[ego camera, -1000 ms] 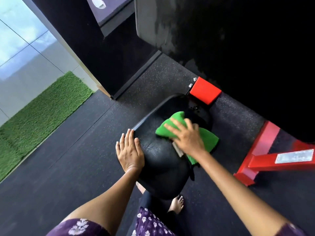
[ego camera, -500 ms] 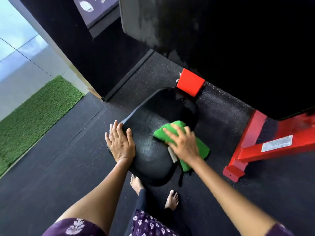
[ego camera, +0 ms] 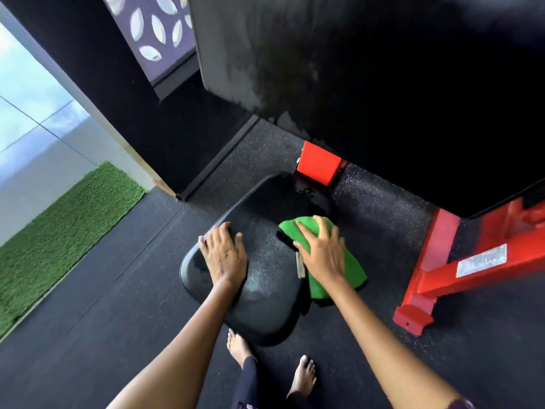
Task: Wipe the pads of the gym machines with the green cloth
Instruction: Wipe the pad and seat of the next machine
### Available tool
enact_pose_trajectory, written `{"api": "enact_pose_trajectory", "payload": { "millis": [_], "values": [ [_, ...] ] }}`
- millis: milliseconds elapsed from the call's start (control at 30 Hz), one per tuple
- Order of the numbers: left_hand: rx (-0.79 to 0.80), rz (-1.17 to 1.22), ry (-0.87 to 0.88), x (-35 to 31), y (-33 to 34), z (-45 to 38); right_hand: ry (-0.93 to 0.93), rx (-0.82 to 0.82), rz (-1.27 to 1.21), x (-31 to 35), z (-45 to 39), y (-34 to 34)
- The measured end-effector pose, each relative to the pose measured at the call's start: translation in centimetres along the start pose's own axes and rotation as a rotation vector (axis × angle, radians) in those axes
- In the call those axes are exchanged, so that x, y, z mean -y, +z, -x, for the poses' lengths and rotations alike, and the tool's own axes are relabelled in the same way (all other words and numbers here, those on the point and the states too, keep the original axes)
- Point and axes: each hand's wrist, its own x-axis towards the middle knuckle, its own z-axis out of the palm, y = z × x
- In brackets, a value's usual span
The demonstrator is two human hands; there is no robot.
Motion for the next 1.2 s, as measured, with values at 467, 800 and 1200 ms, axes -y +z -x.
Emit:
{"api": "enact_pose_trajectory", "payload": {
  "millis": [467,800,1200],
  "values": [
    [0.203,-0.154,0.223,-2.8,2.3,-0.4,0.157,-0.021,-0.004,0.3,-6.1,1.4],
    [0.203,-0.211,0.221,-2.8,2.7,-0.6,0.151,0.072,-0.047,-1.7,-9.1,1.0],
    [0.181,-0.243,0.237,-2.6,3.0,-1.0,0.021,0.093,-0.055,-2.9,-9.8,0.8]
  ]
}}
